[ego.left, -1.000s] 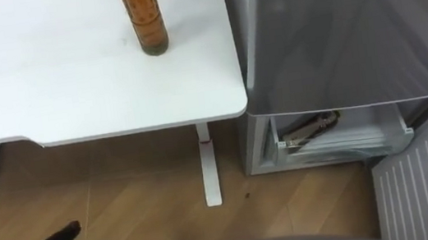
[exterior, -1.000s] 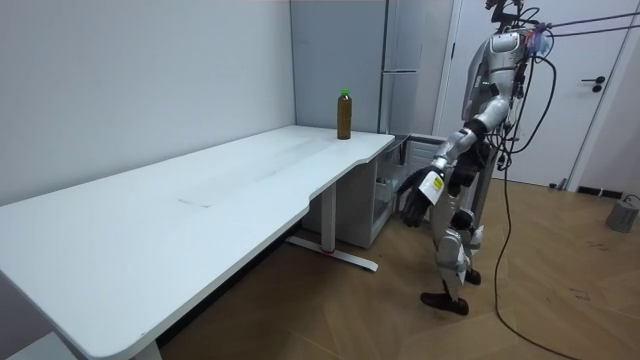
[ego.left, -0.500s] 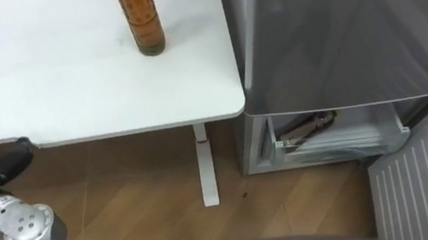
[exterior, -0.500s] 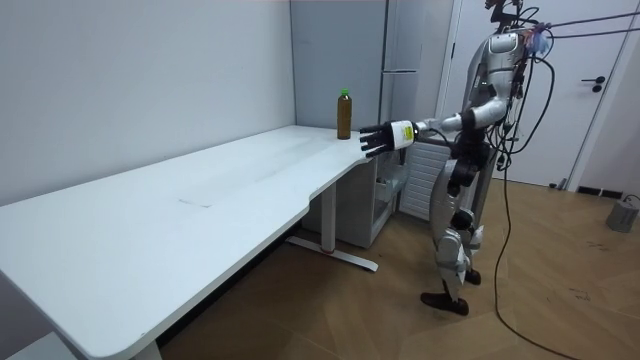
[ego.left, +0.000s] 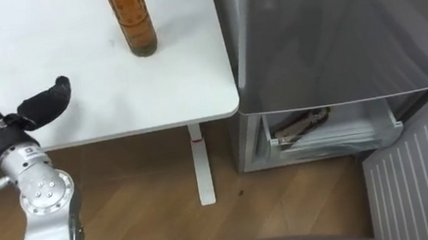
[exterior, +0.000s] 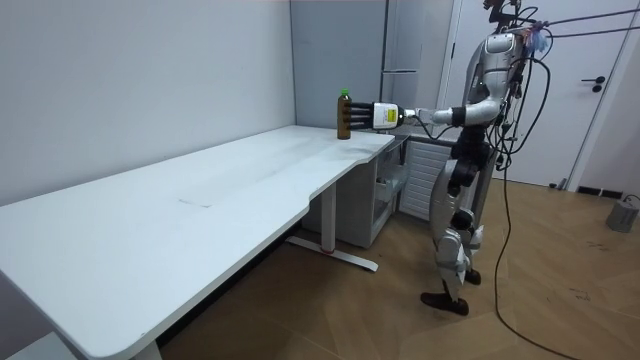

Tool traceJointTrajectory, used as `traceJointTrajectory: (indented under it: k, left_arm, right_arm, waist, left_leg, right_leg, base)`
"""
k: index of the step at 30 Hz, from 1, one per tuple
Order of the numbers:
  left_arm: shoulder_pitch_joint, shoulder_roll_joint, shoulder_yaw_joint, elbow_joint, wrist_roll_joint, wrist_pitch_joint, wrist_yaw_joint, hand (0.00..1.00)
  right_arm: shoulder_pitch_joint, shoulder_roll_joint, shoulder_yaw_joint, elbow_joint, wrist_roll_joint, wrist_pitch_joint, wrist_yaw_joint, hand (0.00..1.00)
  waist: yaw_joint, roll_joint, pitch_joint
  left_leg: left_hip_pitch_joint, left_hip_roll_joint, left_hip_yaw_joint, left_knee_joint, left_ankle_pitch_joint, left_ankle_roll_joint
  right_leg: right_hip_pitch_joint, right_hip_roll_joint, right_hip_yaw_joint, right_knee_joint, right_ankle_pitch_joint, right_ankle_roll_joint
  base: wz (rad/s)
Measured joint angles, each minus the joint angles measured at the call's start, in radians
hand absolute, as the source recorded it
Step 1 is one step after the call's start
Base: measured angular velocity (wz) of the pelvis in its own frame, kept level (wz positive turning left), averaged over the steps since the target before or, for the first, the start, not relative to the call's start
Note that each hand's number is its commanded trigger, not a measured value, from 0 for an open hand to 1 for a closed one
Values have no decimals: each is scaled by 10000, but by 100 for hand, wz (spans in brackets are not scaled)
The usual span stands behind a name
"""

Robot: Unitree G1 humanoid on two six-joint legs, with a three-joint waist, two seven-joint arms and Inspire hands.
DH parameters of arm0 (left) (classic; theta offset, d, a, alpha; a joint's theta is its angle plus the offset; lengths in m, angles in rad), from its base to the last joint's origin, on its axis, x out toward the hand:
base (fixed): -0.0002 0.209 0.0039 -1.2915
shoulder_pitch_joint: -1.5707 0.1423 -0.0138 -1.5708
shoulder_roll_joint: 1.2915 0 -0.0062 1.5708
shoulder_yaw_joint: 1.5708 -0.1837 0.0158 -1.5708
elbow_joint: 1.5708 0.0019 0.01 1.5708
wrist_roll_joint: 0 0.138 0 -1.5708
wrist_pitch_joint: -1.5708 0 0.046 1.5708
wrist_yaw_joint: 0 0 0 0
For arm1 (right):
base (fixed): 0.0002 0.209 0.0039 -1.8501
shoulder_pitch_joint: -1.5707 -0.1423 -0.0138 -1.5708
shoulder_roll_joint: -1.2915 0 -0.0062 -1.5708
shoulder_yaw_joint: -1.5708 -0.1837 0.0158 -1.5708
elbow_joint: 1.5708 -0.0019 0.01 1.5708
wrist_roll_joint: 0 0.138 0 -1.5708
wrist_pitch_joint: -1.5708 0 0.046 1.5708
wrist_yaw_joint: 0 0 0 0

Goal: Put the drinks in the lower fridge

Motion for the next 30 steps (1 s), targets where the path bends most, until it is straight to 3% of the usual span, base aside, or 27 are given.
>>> traceJointTrajectory:
  k: [7, 11, 16, 18, 23, 26, 30]
  left_arm:
    - [-51, 1, -242, -13, -38, 2, -695, 0]
    - [-53, 2, -603, -259, -989, 7, -1017, 0]
    - [-52, -1, -607, -307, -1232, 53, -1566, 0]
    - [-69, -1, -605, -434, -1409, 166, -1764, 0]
    - [-197, 0, -572, -433, -1585, 470, -1898, 0]
    - [-524, 24, -449, -433, -1820, 559, -2080, 0]
    - [-845, 44, -361, -431, -2298, 600, -2438, 0]
  right_arm:
    - [-114, -1, 6, 3, 23, -10, 43, 0]
    - [-121, -5, 25, -16, 9, 21, 56, 0]
    - [-135, 27, 25, -58, 8, 96, 79, 0]
    - [-126, 56, 23, -82, 11, 233, 80, 0]
    - [9, 142, 16, -224, 1, 229, 74, 0]
    - [65, 142, -11, -348, -59, 233, 70, 0]
    - [183, 113, -210, -624, -192, 237, 56, 0]
  waist:
    - [-200, 43, 23]
    - [-206, 9, 11]
    - [-225, -56, 8]
    - [-260, -116, -28]
    - [-250, -185, -18]
    - [-309, -120, 23]
    - [-438, 84, 17]
  left_leg:
    - [-1, 1, 17, -19, 0, 0]
    - [13, 13, 107, -172, 6, 1]
    - [19, 13, 161, -161, 6, 2]
    - [48, 13, 165, -153, 10, 3]
    - [156, 8, 237, -147, 14, 6]
    - [135, 13, 288, -123, 12, 8]
    - [51, 74, 401, -128, 13, 13]
  right_leg:
    - [1, 4, 107, 0, 0, 0]
    - [-136, 5, 197, 24, 0, 0]
    - [-185, 8, 317, 20, 0, 0]
    - [-197, 8, 331, 6, 0, 0]
    - [-165, 8, 581, 2, 0, 0]
    - [-187, 7, 659, 6, 1, 0]
    - [-325, 38, 697, 21, 91, -9]
  base:
    - [0]
    - [-7]
    - [-5]
    - [0]
    - [-5]
    - [-6]
    - [-7]
